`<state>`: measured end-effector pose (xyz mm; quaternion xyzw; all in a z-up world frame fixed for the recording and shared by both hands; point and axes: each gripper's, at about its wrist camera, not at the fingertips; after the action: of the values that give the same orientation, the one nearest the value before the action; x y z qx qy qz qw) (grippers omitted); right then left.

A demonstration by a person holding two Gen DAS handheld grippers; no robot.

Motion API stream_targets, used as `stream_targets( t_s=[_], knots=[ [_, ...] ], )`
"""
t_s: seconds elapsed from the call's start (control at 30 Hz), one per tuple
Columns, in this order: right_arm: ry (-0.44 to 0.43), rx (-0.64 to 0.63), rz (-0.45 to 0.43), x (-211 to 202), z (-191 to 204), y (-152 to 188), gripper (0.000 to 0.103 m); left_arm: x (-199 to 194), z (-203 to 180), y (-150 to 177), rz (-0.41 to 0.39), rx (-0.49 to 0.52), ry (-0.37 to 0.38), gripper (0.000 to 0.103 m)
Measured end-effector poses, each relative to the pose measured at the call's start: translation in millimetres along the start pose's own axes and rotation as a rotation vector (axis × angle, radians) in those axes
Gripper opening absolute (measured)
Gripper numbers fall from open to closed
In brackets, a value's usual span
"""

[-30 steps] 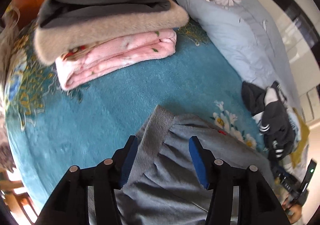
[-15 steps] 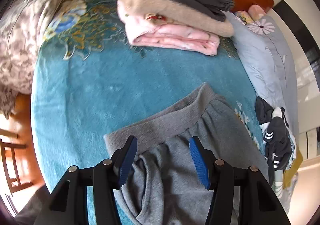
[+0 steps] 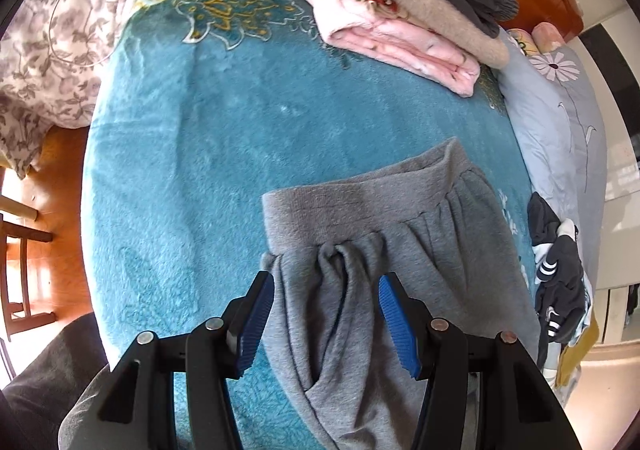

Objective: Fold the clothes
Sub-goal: 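Fold the sweatpants lengthwise, bringing the right gripper's leg toward the left gripper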

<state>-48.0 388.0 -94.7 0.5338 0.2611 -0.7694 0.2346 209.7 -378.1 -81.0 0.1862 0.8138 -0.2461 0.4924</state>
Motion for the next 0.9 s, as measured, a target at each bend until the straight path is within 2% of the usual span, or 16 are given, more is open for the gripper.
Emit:
stream_targets(
  t_s=[0.1,0.17,0.3,0.47,0.53,0.6,0.7,0.8,0.87,0.9],
  knots=[
    [-0.009,-0.067,-0.118,-28.3,7.1,-12.6,0.011,-0.5,6.7,0.4,0.0,-0.007,-0.002,0.059],
    [0.002,-0.055,-0.154,-40.1,7.0,-16.7,0.011,1.9,10.9,1.7,0.008,-0.017,-0.001,0.061],
    [0.055,-0.042,-0.087,-15.7,-0.1,-12.1,0.012,12.1,15.5,6.7,0.044,-0.023,-0.002,0.061],
    [0.089,-0.024,-0.073,-11.5,0.0,-8.2,0.015,19.9,21.7,9.9,0.068,-0.03,0.008,0.061],
    [0.082,-0.035,-0.087,-21.5,3.3,-10.6,0.021,23.2,23.6,10.6,0.075,-0.035,0.02,0.061],
    [0.068,-0.056,-0.091,-32.1,5.9,-10.5,0.036,26.1,24.4,11.9,0.08,-0.035,0.035,0.061],
    [0.026,-0.129,-0.038,-45.2,6.5,-4.2,0.04,30.9,26.7,12.9,0.091,-0.035,0.041,0.061],
    [-0.006,-0.224,0.112,-46.1,-0.4,6.3,0.044,32.8,30.0,12.8,0.095,-0.034,0.056,0.061],
    [0.001,-0.275,0.227,-48.6,-13.9,20.6,0.044,32.9,32.3,12.2,0.092,-0.03,0.066,0.061],
    [0.01,-0.302,0.256,-52.2,-20.6,28.0,0.044,32.4,33.5,12.4,0.09,-0.027,0.071,0.061]
  ],
)
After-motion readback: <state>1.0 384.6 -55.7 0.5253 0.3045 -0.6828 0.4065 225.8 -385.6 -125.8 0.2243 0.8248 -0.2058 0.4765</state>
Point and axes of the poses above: each gripper's, at about its wrist camera, not at the fingertips, and x roughly the way its jaws point, z to its left, y to its underside, and after that the axes turned 4 degrees about x, right-handed
